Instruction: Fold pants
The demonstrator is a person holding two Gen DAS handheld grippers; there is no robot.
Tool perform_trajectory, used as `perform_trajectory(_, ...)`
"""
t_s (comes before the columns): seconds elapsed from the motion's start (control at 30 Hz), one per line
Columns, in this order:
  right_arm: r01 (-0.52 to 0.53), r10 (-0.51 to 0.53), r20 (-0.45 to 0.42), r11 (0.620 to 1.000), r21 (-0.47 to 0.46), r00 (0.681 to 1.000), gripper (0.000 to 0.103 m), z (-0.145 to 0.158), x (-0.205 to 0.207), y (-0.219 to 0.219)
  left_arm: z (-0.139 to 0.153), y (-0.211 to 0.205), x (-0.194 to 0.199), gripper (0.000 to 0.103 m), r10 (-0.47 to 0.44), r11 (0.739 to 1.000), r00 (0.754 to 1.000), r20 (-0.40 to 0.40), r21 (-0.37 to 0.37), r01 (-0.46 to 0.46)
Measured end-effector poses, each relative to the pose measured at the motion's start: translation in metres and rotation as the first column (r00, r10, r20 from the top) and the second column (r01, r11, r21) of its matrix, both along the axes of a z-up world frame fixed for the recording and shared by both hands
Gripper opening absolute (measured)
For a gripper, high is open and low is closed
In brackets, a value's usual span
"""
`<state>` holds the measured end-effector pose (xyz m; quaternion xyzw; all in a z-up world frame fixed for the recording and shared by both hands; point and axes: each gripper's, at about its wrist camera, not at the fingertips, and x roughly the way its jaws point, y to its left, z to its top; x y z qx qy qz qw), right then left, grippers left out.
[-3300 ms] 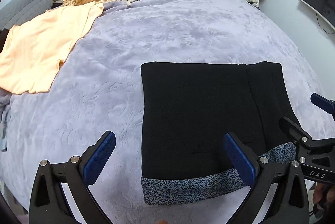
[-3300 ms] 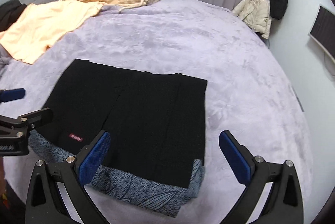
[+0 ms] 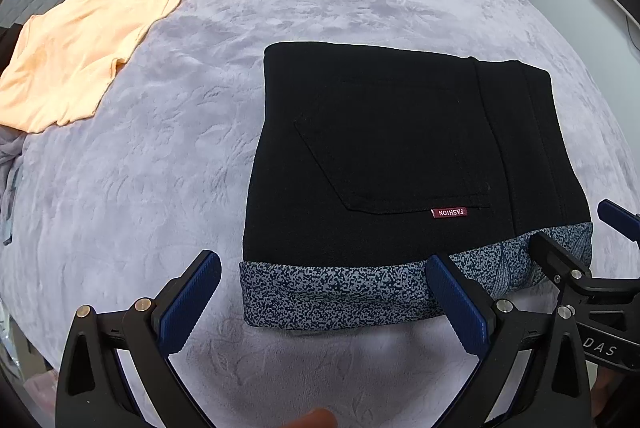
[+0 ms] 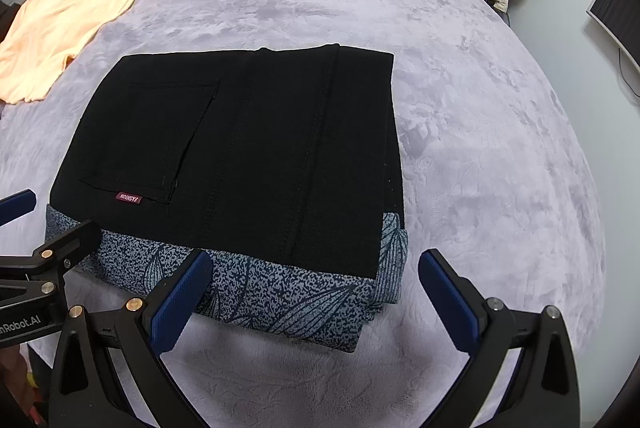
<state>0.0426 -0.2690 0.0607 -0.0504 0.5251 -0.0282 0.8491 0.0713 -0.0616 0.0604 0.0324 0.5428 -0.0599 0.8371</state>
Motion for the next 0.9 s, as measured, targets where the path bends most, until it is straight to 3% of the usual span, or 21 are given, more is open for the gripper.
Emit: perform_trajectory(0.9,0.004,-0.004,0.028,1.0,0.021,1.0,0.103,0.006,-0.008,-0.015,0.008,-0.019,-0.004,0.103,-0.012,1.0,1.0,0.02,0.024,0.011)
